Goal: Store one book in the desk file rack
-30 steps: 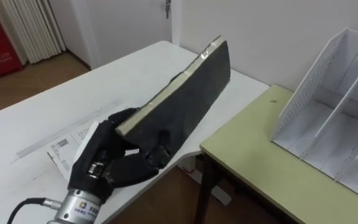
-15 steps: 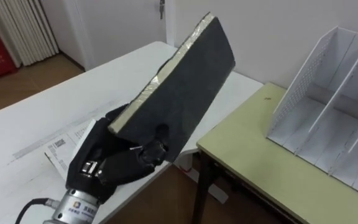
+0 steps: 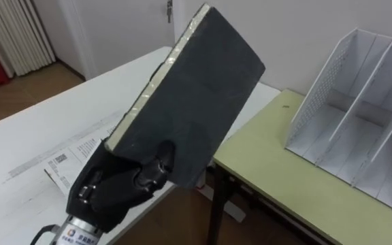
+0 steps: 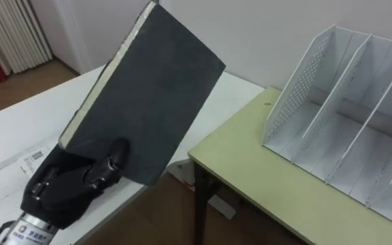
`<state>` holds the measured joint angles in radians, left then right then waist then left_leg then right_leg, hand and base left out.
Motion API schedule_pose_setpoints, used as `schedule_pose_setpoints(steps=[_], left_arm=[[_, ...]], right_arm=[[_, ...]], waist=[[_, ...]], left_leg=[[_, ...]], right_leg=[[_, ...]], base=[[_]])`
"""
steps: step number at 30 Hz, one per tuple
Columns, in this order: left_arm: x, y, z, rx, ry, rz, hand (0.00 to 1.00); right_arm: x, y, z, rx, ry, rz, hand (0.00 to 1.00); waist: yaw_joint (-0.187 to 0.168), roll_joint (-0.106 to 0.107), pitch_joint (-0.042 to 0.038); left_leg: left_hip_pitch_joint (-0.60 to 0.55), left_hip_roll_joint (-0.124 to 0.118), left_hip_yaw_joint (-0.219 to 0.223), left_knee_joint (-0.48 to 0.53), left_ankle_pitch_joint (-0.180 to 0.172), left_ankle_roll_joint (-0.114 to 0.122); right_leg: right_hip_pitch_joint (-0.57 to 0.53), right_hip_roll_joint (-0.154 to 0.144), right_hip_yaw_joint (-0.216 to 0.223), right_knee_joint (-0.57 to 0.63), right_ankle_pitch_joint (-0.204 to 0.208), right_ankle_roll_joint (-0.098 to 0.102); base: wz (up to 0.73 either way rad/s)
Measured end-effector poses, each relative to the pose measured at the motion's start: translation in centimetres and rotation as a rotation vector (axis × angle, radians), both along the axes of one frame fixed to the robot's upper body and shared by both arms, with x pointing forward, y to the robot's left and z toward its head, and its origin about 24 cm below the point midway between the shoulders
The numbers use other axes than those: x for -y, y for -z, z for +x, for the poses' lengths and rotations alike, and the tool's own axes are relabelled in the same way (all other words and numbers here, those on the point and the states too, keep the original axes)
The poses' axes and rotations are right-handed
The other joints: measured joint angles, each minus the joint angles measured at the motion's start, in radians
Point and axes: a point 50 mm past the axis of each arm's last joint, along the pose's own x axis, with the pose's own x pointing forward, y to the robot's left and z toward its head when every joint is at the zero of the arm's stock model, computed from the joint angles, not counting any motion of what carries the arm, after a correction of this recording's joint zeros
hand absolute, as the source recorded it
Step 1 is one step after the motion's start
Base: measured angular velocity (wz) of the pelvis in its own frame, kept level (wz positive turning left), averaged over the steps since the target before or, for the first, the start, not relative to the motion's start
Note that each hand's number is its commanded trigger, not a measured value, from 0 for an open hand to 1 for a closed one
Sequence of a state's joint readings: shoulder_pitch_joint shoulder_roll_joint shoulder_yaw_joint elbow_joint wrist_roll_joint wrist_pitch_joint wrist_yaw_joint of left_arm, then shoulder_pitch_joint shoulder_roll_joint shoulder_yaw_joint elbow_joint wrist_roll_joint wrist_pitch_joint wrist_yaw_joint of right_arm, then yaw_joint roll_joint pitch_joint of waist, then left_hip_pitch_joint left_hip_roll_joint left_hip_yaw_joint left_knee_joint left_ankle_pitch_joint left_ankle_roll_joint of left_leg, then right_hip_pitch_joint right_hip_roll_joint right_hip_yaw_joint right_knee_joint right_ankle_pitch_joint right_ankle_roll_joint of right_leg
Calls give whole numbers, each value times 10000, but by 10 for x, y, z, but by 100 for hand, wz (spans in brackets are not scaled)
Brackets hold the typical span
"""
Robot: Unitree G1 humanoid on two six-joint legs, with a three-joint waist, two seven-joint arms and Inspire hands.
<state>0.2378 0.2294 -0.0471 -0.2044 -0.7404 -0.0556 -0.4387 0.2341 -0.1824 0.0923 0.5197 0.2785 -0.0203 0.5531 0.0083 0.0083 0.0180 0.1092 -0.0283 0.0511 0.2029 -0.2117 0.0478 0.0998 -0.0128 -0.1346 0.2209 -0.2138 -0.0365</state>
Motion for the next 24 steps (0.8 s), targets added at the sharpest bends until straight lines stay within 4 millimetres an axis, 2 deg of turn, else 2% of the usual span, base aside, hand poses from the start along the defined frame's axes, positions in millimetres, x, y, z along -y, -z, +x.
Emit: schedule_pose_setpoints(steps=[4, 11, 17, 24], left_arm=[[-2, 4, -1, -203, 356, -33, 100], [-2, 14, -2, -736, 771, 8, 100], [3, 20, -4, -1187, 1374, -1026, 100], [5, 27, -7, -1319, 2175, -886, 100]], right_arm=[[-7, -24, 18, 1356, -88, 1593, 0], [-13, -42, 27, 1955, 122, 3608, 0], [-26, -73, 41, 3161, -211, 5536, 0], [-38, -95, 46, 3895, -887, 7154, 0]], waist=[[-21, 3, -11], [-19, 2, -18], [46, 16, -48], [129, 61, -84]], left_leg=[[-128, -2, -18, 48, -1, 3], [-143, -6, 40, 123, -17, 7], [-151, 11, 55, 205, -101, 21], [-172, 8, 10, 415, -170, 49]], right_leg=[[-123, -12, -29, 57, -11, -3], [-164, -10, 115, 169, -20, -6], [-307, 58, 498, 437, -55, 5], [-415, 49, 543, 591, -57, 8]], base=[[-1], [-6], [-15], [-2]])
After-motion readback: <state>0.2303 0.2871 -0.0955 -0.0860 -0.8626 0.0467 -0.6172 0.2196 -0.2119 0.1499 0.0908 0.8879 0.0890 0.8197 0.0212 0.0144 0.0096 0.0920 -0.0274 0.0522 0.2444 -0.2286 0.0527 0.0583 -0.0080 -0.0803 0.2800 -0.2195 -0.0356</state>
